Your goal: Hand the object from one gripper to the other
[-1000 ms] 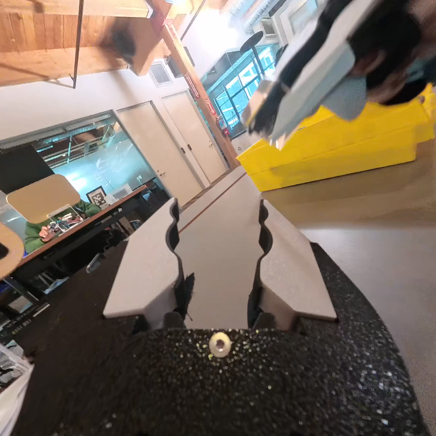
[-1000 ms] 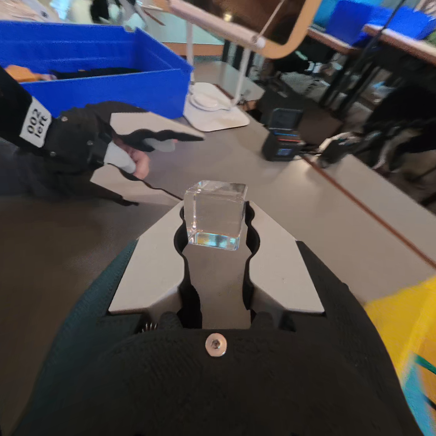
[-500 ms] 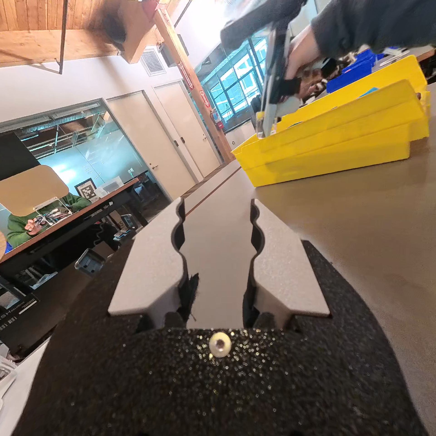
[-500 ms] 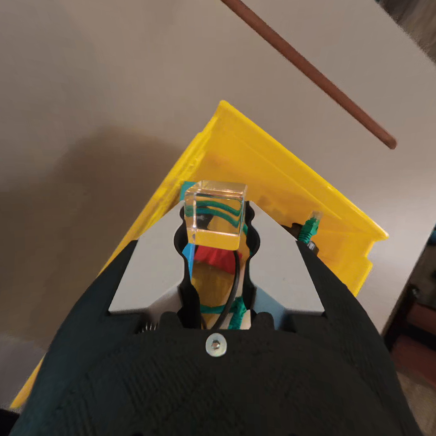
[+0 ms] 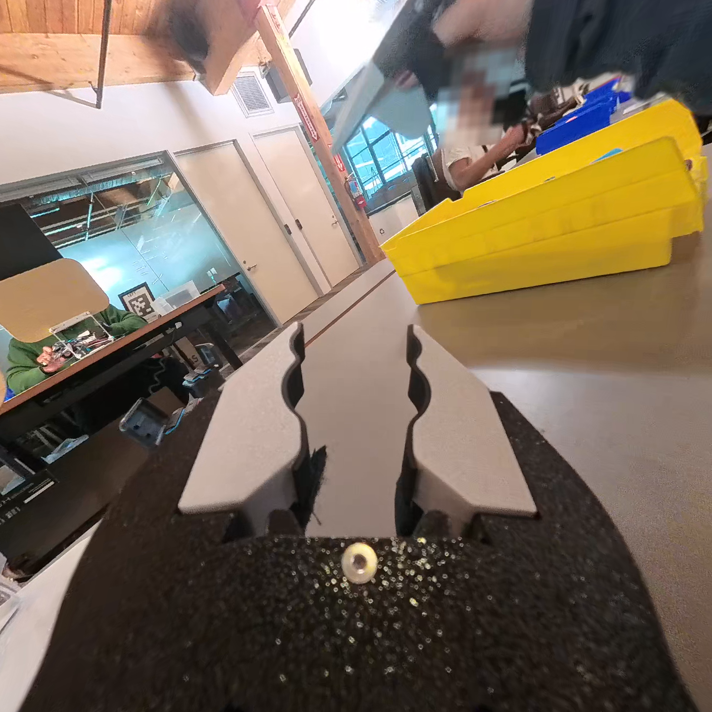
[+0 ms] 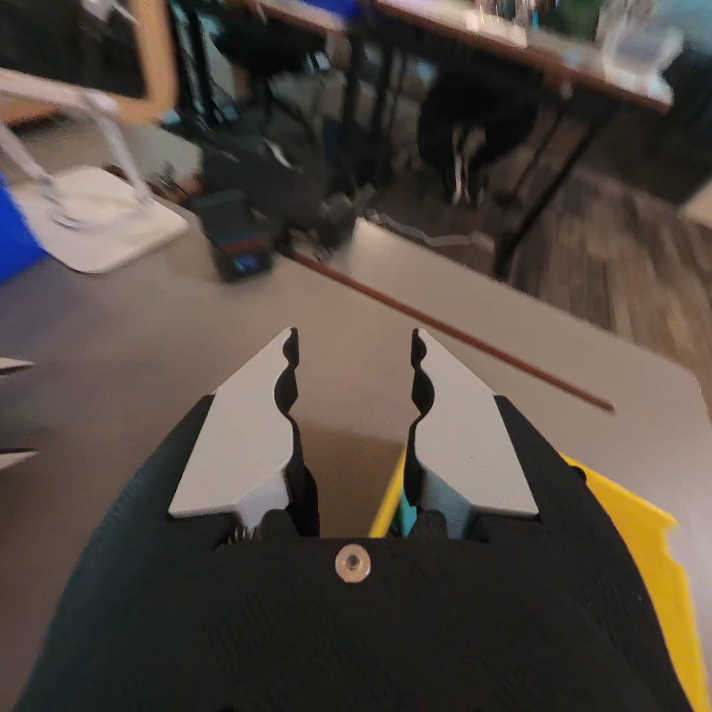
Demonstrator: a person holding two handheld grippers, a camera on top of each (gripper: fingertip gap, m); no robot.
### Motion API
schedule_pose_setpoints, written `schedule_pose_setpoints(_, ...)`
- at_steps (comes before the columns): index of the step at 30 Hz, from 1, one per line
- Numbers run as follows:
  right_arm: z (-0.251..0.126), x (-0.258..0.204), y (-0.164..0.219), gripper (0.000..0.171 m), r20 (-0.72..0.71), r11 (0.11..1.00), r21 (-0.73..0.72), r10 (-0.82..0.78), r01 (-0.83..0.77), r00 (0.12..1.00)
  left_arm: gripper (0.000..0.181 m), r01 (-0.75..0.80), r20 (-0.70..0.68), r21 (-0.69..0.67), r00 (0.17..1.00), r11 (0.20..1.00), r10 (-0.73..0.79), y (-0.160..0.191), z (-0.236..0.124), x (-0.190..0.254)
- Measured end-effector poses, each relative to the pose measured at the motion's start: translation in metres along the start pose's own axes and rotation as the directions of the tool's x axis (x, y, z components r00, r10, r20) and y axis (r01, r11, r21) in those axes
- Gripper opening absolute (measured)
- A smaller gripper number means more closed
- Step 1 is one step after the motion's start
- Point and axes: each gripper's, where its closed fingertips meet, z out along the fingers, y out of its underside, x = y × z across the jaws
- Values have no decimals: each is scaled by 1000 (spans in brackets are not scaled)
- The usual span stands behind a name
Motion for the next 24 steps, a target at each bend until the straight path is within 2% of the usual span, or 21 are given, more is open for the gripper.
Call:
schedule_pose_setpoints(2, 4, -44, -17, 58, 27, 982, 185, -37, 31, 999, 50, 14, 12, 3, 1000, 1000, -14, 0, -1, -3)
schedule_pose_setpoints(4, 14, -77, -21, 56, 9, 926, 374, -58, 51, 998, 48, 30, 26, 7, 999, 1000, -31, -1, -2, -7)
schedule_pose_setpoints(8, 38, -115, 13, 44, -87, 819, 558, -106, 136, 991, 47, 64, 56, 11, 996, 998, -64, 0, -4, -16)
schedule_pose_setpoints(12, 54, -150, 47, 35, -53, 796, 550, -268, 253, 962, 45, 108, 71, 14, 991, 994, -109, 1, -5, -22)
schedule_pose_setpoints(18, 54, -151, 47, 30, 15, 798, 573, -240, 189, 971, 45, 128, 41, 9, 991, 992, -129, -2, -6, -18)
schedule_pose_setpoints(21, 54, -152, 47, 29, 35, 799, 575, -238, 175, 971, 42, 11, 50, 45, 999, 999, -13, -47, -15, -25)
schedule_pose_setpoints(24, 52, -153, 47, 29, 43, 795, 582, -242, 172, 969, 40, 38, 181, -45, 983, 998, -29, -83, -45, -65)
